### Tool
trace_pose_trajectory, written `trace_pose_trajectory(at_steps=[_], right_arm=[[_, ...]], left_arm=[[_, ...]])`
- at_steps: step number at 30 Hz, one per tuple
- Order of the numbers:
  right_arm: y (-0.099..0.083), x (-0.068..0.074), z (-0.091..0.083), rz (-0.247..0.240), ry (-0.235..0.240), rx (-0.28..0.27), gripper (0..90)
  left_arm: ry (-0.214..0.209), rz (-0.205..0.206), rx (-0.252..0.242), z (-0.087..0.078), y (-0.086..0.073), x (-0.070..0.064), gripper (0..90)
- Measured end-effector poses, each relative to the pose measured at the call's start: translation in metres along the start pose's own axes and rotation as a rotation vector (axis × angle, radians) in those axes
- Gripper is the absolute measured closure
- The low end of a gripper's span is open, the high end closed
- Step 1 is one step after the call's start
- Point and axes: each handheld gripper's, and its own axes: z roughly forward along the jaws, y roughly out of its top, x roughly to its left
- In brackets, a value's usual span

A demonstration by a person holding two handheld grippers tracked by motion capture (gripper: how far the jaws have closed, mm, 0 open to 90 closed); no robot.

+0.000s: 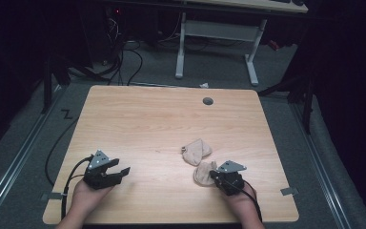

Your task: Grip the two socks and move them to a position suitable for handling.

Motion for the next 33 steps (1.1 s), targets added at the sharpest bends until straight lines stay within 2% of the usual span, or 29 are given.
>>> trace_pose_trajectory(at_steps=[8, 11, 15, 23, 27, 33], right_arm=[[0.009, 0.026, 0.007, -0.061, 0.055, -0.001, 88.7], [0.013, 0.034, 0.01, -0.078, 0.072, -0.006, 88.6], [0.018, 0.045, 0.015, -0.097, 0.092, -0.01, 88.5], [0.028, 0.068, 0.024, -0.153, 0.117, -0.021, 88.5], [0.031, 0.075, 0.028, -0.168, 0.128, -0.03, 88.5], [0.033, 0.082, 0.03, -0.188, 0.137, -0.033, 88.5]], left_arm=[[-0.008, 0.004, 0.005, 0.002, 0.001, -0.004, 42.6], [-0.006, -0.002, -0.004, 0.003, 0.002, -0.007, 45.9], [-0.018, 0.022, -0.001, 0.004, 0.004, -0.015, 47.6], [-0.058, 0.103, 0.038, 0.015, 0.005, -0.043, 58.6], [-0.103, 0.133, 0.07, 0.021, 0.006, -0.06, 67.3], [-0.133, 0.177, 0.111, 0.035, 0.006, -0.087, 79.0]])
